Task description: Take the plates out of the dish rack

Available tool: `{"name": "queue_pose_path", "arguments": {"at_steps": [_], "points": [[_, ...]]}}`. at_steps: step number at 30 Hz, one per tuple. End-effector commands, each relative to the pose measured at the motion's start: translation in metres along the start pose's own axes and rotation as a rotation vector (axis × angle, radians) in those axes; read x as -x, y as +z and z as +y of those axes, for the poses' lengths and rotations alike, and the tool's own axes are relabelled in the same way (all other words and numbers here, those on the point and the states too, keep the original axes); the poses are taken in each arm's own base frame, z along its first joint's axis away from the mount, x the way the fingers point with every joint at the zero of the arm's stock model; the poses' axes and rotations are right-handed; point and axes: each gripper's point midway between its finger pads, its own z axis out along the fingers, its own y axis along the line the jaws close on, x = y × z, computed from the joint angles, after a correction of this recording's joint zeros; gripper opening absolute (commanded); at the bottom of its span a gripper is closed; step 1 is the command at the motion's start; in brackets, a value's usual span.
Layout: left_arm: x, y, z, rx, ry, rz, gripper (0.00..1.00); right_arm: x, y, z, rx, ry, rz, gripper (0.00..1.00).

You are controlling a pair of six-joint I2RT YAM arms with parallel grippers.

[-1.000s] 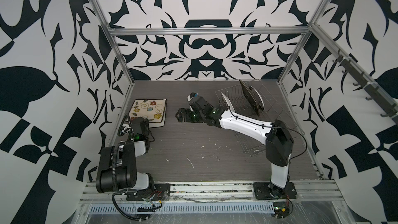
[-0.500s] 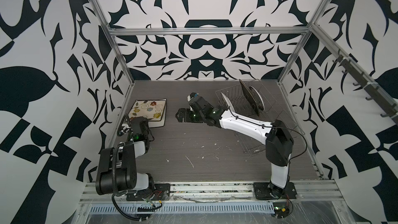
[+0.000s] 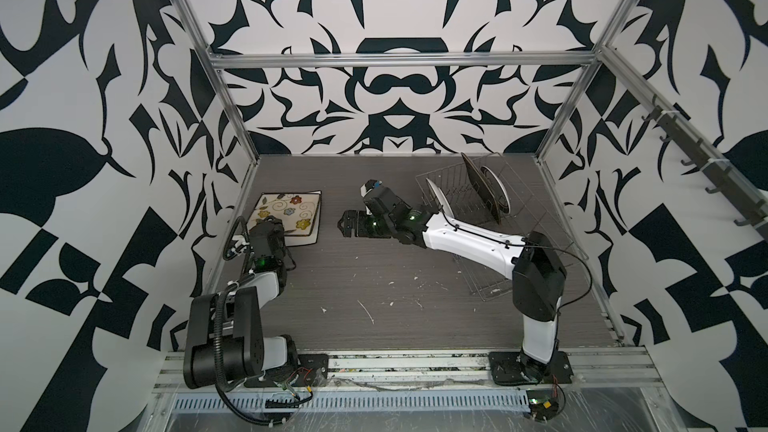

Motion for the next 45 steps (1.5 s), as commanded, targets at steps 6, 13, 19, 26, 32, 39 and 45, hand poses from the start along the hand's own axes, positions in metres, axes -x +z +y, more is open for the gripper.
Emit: {"name": "queue_pose_path", "arguments": {"at_steps": [6, 13, 19, 26, 32, 39, 45], "points": [[0.007, -0.004, -0.036, -0.080, -0.035, -0.018, 0.71, 0.014, -0.020, 0.020, 0.053, -0.007, -0.056, 0.98], [0.003, 0.000, -0.027, -0.061, -0.053, 0.003, 0.73, 0.013, -0.019, 0.020, 0.053, -0.007, -0.055, 0.98], [0.001, 0.001, -0.024, -0.018, -0.029, 0.013, 0.81, 0.013, -0.019, 0.020, 0.052, -0.007, -0.055, 0.98], [0.001, 0.001, -0.018, 0.012, -0.025, 0.013, 0.89, 0.012, -0.018, 0.021, 0.053, -0.005, -0.054, 0.98], [-0.008, 0.008, -0.015, 0.041, -0.014, 0.061, 0.92, 0.012, -0.017, 0.021, 0.052, -0.006, -0.055, 0.98], [-0.006, 0.008, -0.012, 0.068, -0.002, 0.046, 0.95, 0.011, -0.017, 0.021, 0.052, -0.007, -0.053, 0.98], [-0.006, 0.009, -0.006, 0.096, 0.004, 0.045, 0.99, 0.011, -0.016, 0.021, 0.051, -0.007, -0.052, 0.98]]}}
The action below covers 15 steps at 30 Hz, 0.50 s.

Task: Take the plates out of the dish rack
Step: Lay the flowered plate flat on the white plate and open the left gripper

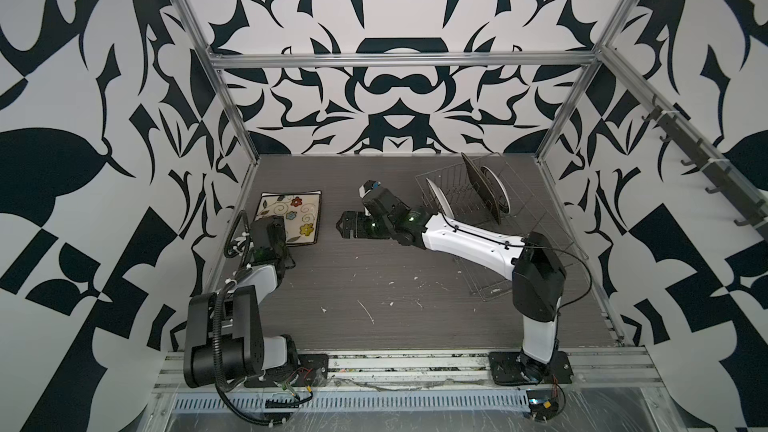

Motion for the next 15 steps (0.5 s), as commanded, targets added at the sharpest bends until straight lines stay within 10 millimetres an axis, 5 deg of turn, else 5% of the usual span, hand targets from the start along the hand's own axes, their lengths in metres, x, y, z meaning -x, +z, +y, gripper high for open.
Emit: {"name": "queue_pose_path", "arguments": {"at_steps": [1, 15], "points": [[0.0035, 0.0009, -0.0275, -0.065, 0.001, -0.010, 1.00, 0.0141, -0.0162, 0.0160, 0.042, -0.001, -0.055, 0.99], [-0.0040, 0.0084, -0.0224, -0.017, 0.002, 0.031, 0.99, 0.0135, -0.0158, 0.0151, 0.039, -0.001, -0.054, 0.98]]}}
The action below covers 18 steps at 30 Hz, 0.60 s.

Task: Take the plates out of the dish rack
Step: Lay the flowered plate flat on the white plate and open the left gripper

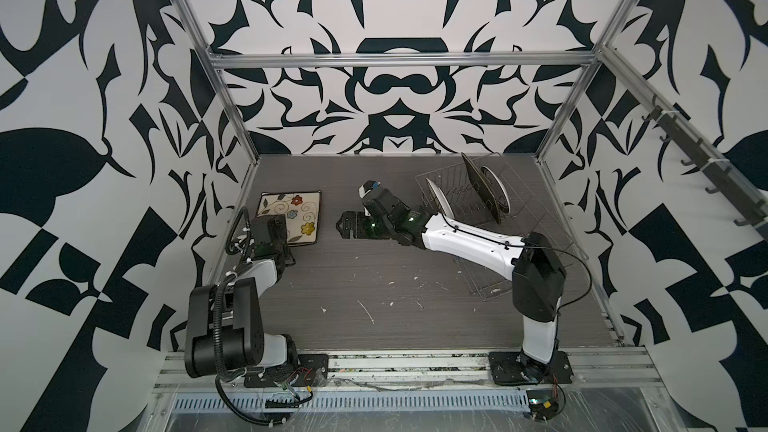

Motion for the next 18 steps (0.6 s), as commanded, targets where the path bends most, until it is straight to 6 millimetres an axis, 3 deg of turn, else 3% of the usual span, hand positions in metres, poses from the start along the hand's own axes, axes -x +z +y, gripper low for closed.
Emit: {"name": "queue_pose_path", "arguments": {"at_steps": [1, 18], "points": [[0.0021, -0.0016, -0.0246, -0.057, -0.002, -0.003, 0.99, 0.0139, -0.0159, 0.0151, 0.039, 0.000, -0.054, 0.98], [0.0040, -0.0069, -0.0219, 0.033, -0.001, -0.005, 0.99, 0.0129, -0.0221, 0.0127, 0.032, 0.001, -0.060, 0.98]]}}
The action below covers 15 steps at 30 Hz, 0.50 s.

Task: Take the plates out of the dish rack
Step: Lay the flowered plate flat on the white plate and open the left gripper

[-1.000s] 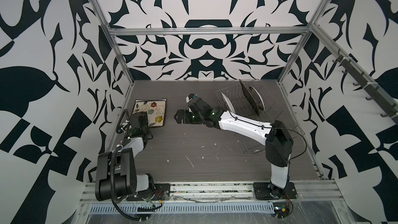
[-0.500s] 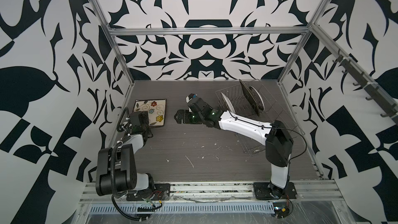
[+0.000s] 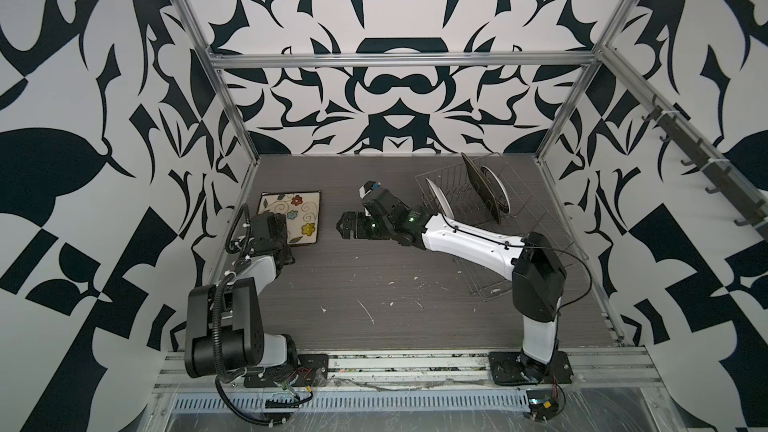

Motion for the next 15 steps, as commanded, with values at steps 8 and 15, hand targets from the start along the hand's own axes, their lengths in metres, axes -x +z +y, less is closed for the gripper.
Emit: {"name": "queue_pose_path", "arguments": {"at_steps": [8, 15], "points": [[0.006, -0.006, -0.014, 0.020, -0.042, -0.022, 0.99, 0.012, -0.031, 0.012, 0.036, 0.003, -0.070, 0.99], [0.005, -0.010, -0.010, 0.047, -0.039, -0.015, 0.99, 0.011, -0.037, 0.011, 0.042, -0.005, -0.076, 0.98]]}}
